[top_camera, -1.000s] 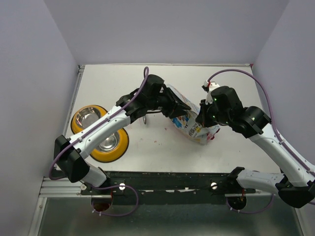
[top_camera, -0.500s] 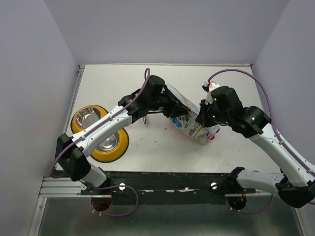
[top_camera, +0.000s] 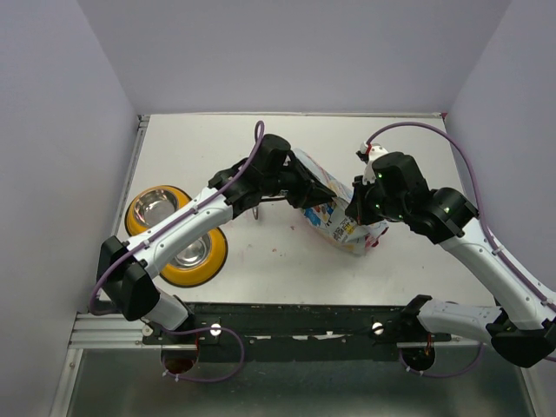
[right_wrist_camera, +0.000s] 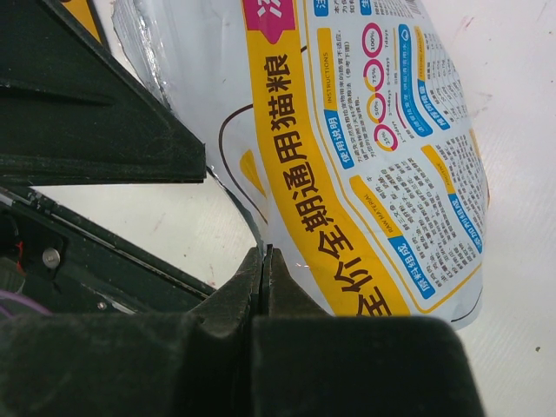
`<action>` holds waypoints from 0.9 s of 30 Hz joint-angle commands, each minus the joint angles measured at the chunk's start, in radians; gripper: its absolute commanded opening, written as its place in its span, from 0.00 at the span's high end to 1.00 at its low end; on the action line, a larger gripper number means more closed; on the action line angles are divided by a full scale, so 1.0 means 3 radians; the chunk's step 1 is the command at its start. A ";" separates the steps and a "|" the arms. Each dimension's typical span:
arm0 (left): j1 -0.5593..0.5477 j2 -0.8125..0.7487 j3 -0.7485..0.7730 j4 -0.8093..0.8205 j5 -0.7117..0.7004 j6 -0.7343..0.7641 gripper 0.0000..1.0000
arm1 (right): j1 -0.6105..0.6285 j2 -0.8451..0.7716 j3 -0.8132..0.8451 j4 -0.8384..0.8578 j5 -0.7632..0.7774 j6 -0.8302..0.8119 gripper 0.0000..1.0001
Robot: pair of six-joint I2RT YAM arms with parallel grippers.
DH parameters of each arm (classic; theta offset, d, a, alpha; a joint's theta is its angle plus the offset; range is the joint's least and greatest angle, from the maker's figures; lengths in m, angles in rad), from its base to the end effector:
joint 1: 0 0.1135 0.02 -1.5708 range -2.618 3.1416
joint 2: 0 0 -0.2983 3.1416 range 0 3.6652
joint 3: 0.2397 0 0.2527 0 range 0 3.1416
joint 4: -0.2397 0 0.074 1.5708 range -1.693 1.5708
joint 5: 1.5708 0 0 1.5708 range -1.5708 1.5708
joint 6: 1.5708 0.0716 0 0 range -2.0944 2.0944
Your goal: Serve the pet food
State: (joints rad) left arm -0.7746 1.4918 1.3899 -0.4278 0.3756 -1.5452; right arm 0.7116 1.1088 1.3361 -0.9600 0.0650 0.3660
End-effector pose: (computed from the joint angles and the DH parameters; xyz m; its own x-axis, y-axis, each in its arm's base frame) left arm 0.2447 -0.2762 0.3745 -0.8859 -0.4343 0.1632 -0.3386 0.3646 -0.8674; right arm 0.1703 0.1407 0.3970 -0.6931 -0.1261 -0.7097 -0.3931 0.8914 0.2255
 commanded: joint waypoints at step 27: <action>0.0035 0.0176 -0.0123 0.0040 0.0072 0.0093 0.81 | 0.0005 0.0098 0.0153 0.0122 -0.0191 0.0048 0.99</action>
State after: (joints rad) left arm -0.7696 1.5013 1.3495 -0.3737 0.3943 -1.5482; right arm 0.7113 1.1259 1.3399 -0.9661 0.0647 0.3660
